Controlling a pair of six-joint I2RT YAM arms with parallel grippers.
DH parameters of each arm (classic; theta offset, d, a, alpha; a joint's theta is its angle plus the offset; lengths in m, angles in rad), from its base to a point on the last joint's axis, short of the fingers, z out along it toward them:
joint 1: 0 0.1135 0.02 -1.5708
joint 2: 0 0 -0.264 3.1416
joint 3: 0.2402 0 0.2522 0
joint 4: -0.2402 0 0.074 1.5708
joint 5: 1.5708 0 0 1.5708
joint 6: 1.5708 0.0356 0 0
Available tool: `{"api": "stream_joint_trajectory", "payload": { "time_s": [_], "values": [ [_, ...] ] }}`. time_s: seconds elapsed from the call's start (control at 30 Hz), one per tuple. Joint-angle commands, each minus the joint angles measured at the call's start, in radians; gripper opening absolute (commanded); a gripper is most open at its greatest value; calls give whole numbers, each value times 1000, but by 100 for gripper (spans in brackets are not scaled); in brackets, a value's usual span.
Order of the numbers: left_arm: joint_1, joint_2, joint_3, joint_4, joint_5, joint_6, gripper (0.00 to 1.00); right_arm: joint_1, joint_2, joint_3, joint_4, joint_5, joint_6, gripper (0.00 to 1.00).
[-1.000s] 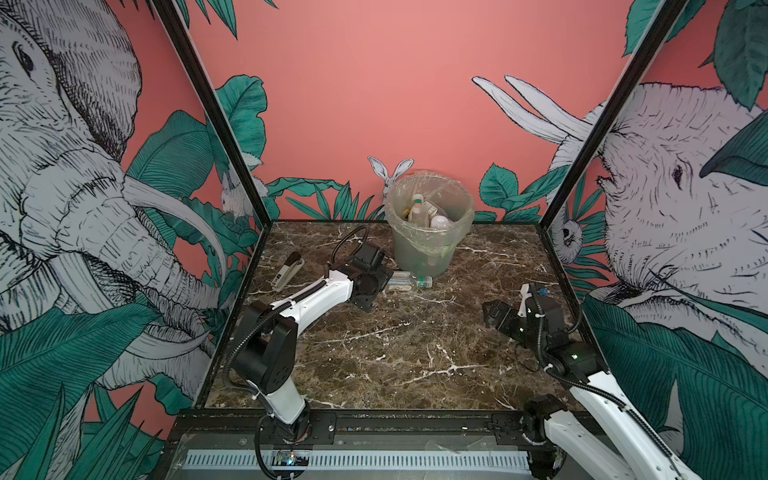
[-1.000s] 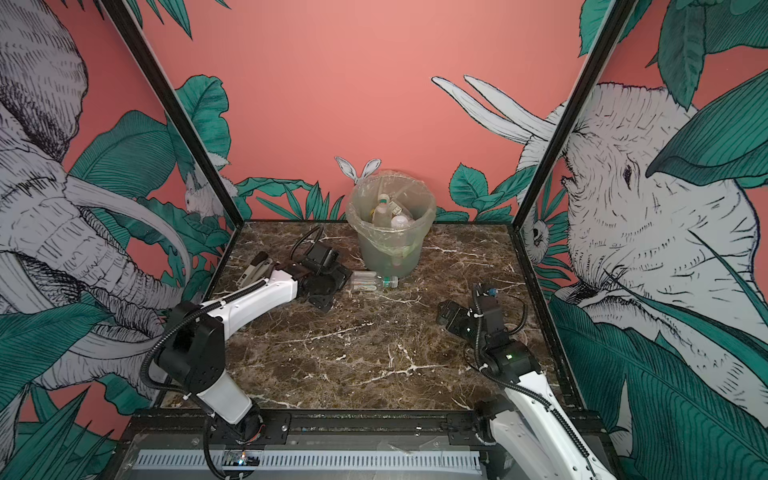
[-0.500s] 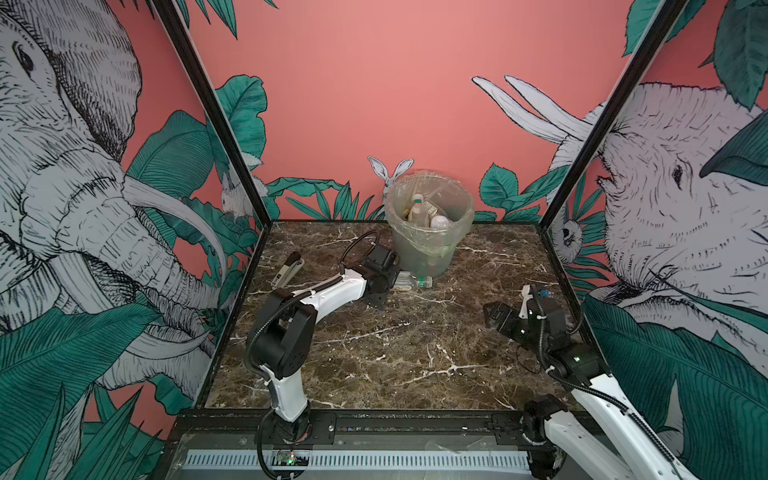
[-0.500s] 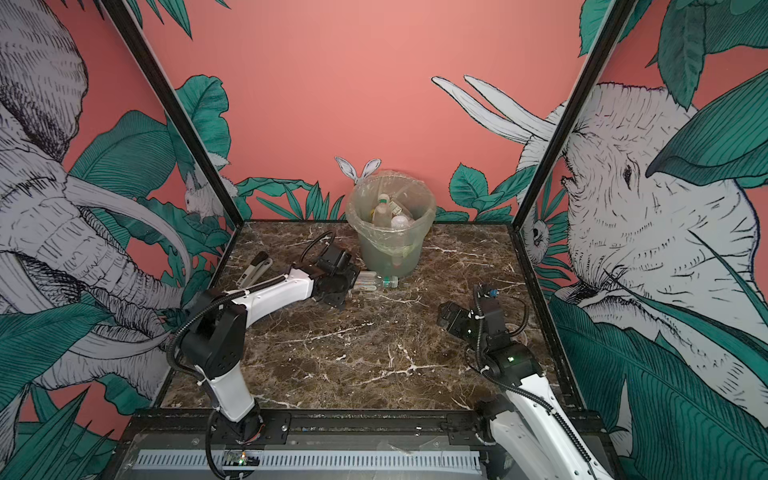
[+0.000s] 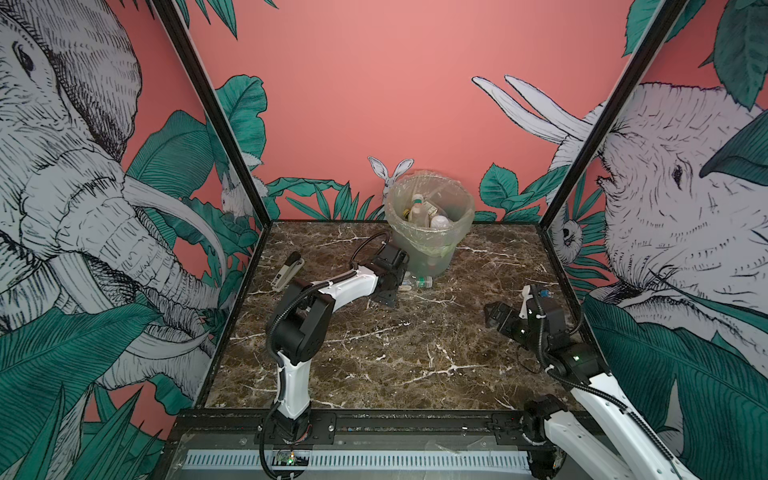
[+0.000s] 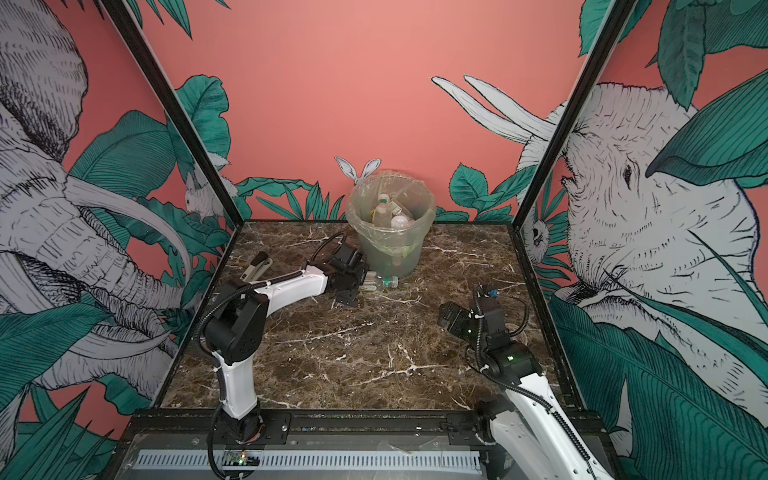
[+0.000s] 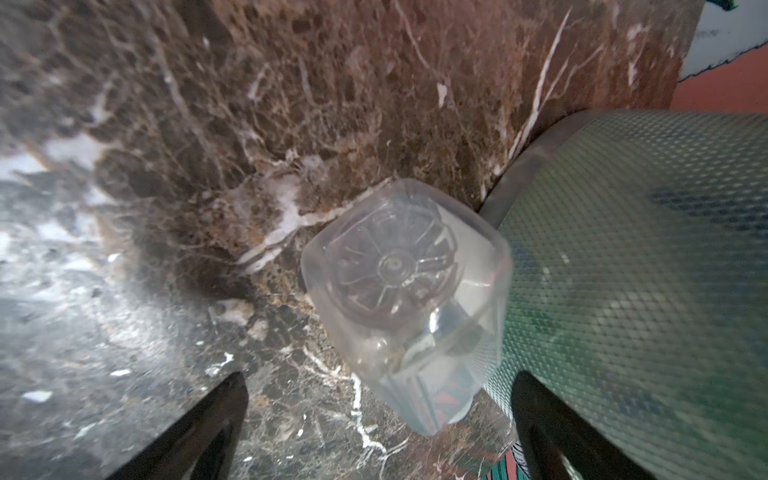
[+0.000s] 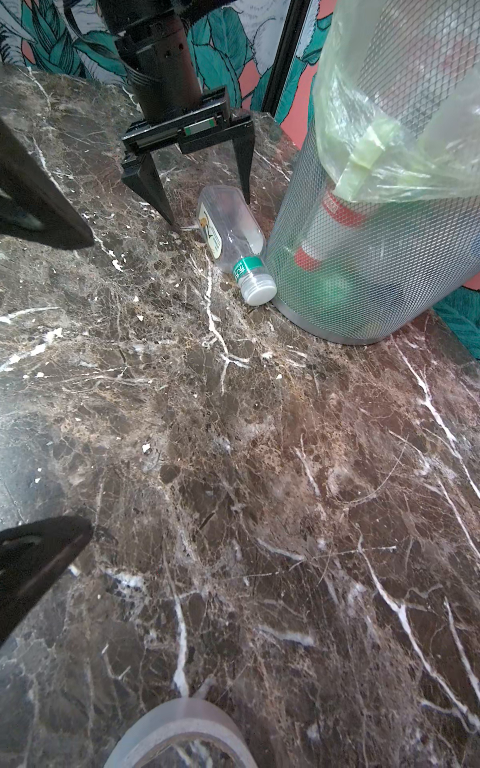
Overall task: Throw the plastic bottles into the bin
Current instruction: 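Close the left gripper around the small clear bottle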
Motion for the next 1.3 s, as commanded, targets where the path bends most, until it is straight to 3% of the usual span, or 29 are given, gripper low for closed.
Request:
{"api": "stream_joint_trajectory", "payload": {
  "time_s": [0.0,0.27,0.43,0.6,1.03,1.27],
  "values": [
    [-5,6,37,-5,-40,-43,99,-7,6,-6,12,18,-17,99],
    [-11,50,51,30,-115,-128,99,-16,36,-23,45,14,-13,99],
    [-11,105,131,-87,-129,-125,98,-24,54,-18,50,16,-22,99],
    [-11,115,112,-89,-176,-161,97,-30,59,-6,49,10,-24,99],
    [-11,92,-43,10,-193,-195,62,-38,50,24,31,-5,8,99],
    [5,10,-178,78,-165,-79,52,-39,29,53,-12,5,11,99]
  ]
}}
